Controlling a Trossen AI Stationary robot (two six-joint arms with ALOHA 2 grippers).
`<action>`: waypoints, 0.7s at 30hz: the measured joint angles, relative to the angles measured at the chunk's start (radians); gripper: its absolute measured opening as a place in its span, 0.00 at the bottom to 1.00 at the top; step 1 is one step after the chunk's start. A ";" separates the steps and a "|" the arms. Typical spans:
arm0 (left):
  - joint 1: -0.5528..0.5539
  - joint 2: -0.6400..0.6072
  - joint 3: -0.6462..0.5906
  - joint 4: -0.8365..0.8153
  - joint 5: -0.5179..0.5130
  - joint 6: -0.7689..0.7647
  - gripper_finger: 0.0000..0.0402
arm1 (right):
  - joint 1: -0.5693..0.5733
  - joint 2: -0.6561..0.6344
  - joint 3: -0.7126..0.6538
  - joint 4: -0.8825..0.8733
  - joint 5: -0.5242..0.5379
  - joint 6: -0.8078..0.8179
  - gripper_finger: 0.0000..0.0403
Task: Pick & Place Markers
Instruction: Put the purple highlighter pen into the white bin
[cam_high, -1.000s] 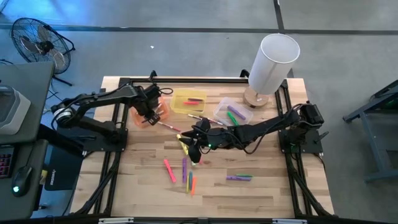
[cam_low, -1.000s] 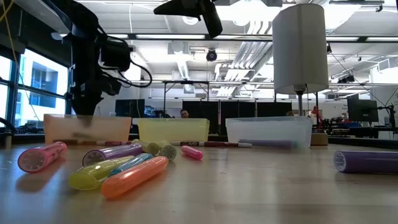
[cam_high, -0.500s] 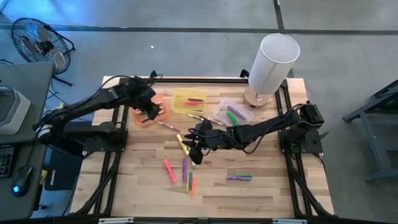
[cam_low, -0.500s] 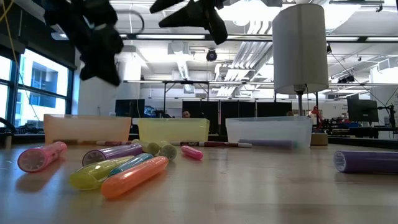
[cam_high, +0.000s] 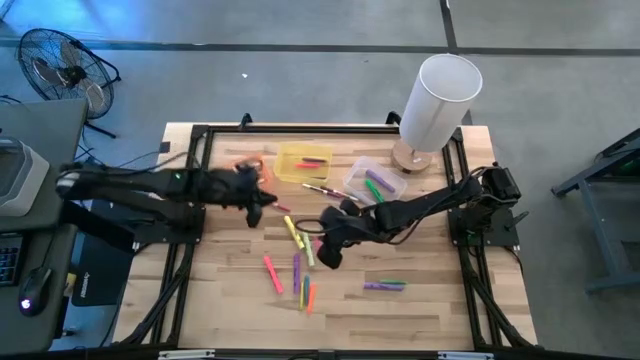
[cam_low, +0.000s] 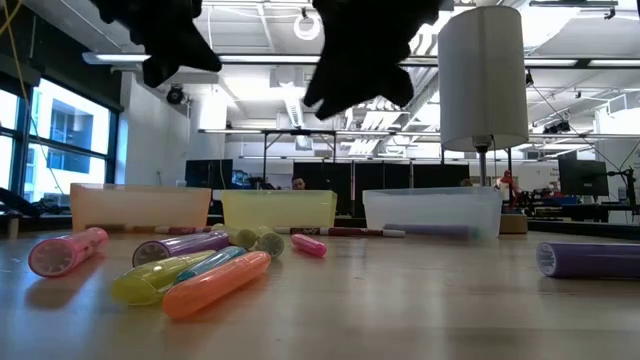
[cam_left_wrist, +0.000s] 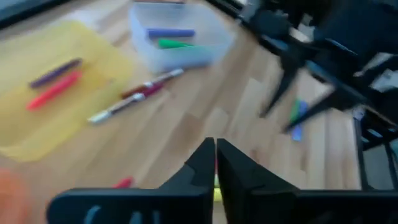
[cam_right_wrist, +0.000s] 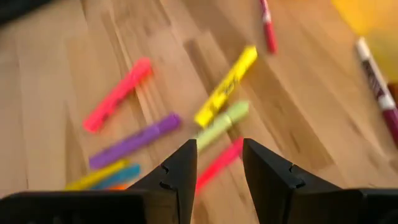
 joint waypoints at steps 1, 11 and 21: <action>-0.039 0.025 0.000 0.029 -0.026 -0.012 0.01 | 0.000 0.000 0.000 -0.018 -0.016 0.000 0.29; -0.239 0.246 0.000 0.149 -0.050 -0.035 0.02 | 0.000 0.000 0.000 -0.152 -0.210 -0.118 0.29; -0.319 0.423 0.000 0.384 -0.095 0.041 0.00 | 0.074 0.000 0.000 -0.338 -0.186 -0.163 0.03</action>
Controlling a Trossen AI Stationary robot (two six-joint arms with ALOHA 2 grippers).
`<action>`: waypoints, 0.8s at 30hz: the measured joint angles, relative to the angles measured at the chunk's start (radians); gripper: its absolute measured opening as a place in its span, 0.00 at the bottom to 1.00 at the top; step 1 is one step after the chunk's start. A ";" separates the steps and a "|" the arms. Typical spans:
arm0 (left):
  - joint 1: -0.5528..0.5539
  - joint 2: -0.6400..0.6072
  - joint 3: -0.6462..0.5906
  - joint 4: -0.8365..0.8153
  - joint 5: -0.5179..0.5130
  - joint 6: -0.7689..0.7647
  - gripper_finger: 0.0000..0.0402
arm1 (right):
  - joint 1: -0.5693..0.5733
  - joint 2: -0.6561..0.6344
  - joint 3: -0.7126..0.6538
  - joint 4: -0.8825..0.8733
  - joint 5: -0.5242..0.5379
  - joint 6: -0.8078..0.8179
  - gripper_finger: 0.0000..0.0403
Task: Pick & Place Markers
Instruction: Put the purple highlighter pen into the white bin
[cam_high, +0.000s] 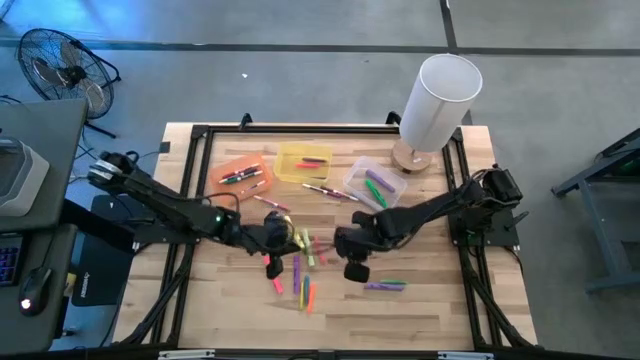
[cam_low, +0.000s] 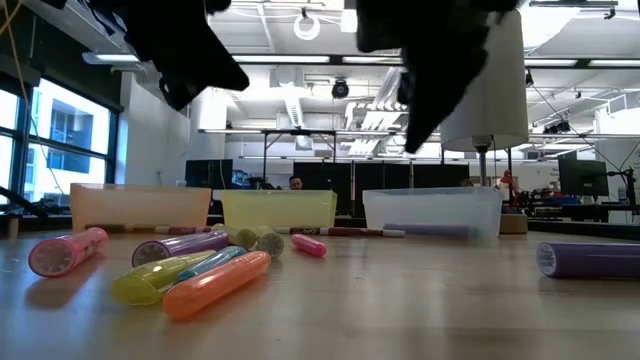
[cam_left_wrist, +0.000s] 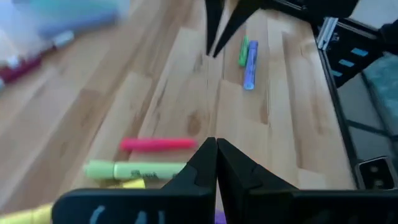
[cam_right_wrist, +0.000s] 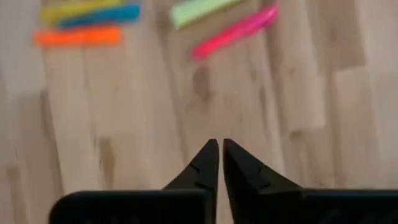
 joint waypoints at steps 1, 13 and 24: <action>-0.018 0.003 0.000 0.017 -0.029 0.023 0.01 | 0.021 0.000 0.000 -0.017 0.010 0.000 0.02; -0.090 -0.054 -0.096 0.048 -0.011 0.120 0.00 | 0.213 0.000 0.000 -0.078 0.019 0.221 0.00; -0.088 -0.101 -0.202 0.112 0.039 0.187 0.00 | 0.268 0.021 0.006 -0.095 0.004 0.408 0.00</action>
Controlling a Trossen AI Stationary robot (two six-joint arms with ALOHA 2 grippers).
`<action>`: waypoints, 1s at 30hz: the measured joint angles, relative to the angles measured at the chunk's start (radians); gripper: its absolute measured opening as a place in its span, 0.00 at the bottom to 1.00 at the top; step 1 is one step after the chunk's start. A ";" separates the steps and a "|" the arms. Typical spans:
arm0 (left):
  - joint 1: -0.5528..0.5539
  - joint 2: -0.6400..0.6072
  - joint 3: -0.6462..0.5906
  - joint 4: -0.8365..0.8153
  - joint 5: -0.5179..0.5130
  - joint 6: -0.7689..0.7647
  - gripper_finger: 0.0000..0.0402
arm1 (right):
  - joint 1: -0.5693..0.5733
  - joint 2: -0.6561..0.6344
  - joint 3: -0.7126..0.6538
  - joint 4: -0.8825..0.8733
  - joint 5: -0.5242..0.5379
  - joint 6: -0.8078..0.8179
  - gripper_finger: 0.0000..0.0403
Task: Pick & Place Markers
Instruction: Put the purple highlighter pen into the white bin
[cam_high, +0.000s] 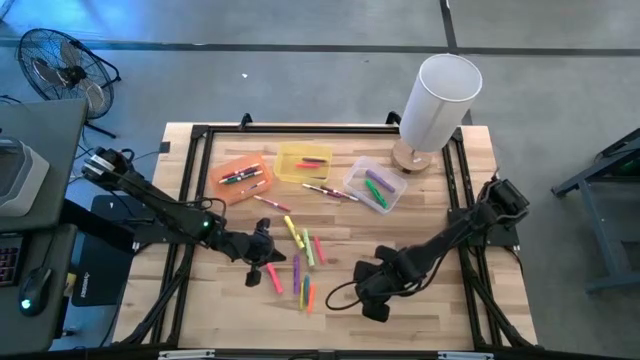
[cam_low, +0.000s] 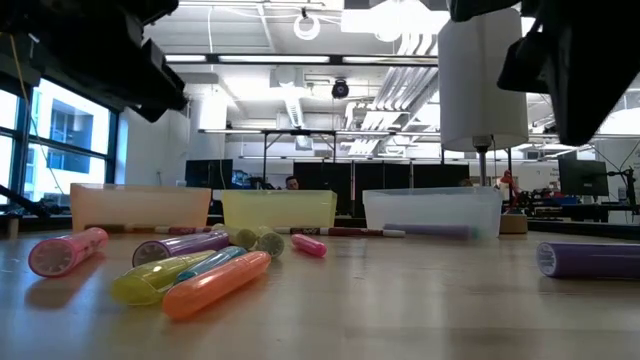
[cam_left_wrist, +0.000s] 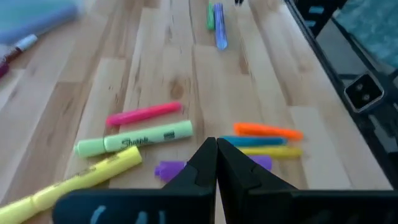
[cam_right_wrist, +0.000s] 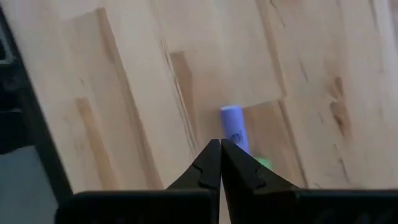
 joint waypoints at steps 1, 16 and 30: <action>0.000 0.000 -0.005 -0.002 0.011 0.000 0.00 | 0.002 0.008 0.010 -0.016 0.002 0.001 0.00; 0.001 0.000 -0.009 -0.003 0.032 0.052 0.00 | 0.010 0.036 -0.038 0.028 -0.024 -0.183 0.10; 0.001 0.000 -0.009 -0.003 0.038 0.042 0.00 | 0.010 0.033 -0.269 0.274 0.005 -0.216 0.30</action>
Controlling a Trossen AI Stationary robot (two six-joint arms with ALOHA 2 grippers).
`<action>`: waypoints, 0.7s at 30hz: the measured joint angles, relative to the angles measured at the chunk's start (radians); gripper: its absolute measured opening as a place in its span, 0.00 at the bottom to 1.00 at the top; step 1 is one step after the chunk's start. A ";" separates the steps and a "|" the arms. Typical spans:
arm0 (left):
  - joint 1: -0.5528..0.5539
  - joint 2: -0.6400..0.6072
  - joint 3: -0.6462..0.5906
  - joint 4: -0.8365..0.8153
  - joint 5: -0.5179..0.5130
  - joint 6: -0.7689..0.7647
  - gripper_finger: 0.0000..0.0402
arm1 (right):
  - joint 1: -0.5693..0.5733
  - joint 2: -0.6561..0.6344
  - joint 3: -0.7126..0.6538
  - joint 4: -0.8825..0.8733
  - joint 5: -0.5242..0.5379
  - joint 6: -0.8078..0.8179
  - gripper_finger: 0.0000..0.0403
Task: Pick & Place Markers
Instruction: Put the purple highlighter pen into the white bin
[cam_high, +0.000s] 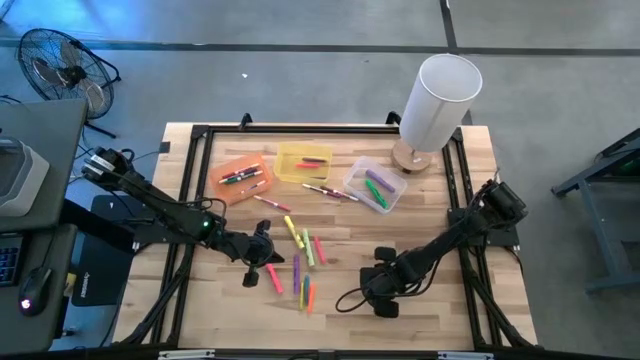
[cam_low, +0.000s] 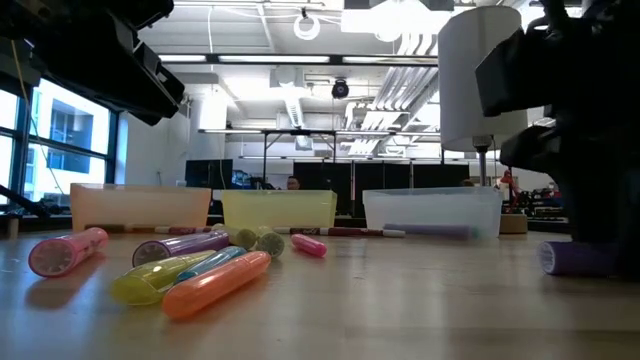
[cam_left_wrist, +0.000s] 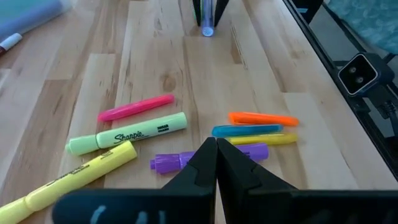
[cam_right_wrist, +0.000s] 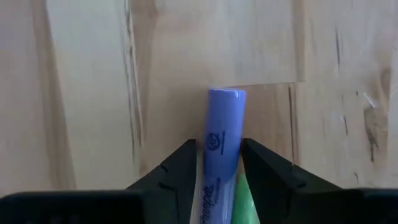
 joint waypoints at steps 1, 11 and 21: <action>0.000 0.000 0.000 0.000 0.008 -0.004 0.00 | 0.000 -0.002 -0.015 0.014 0.009 0.011 0.29; 0.000 0.000 0.000 0.000 0.042 -0.017 0.00 | 0.001 -0.008 -0.039 0.064 0.048 0.067 0.14; 0.000 0.000 0.000 0.009 0.074 -0.017 0.00 | -0.030 -0.085 0.066 0.072 0.113 0.104 0.14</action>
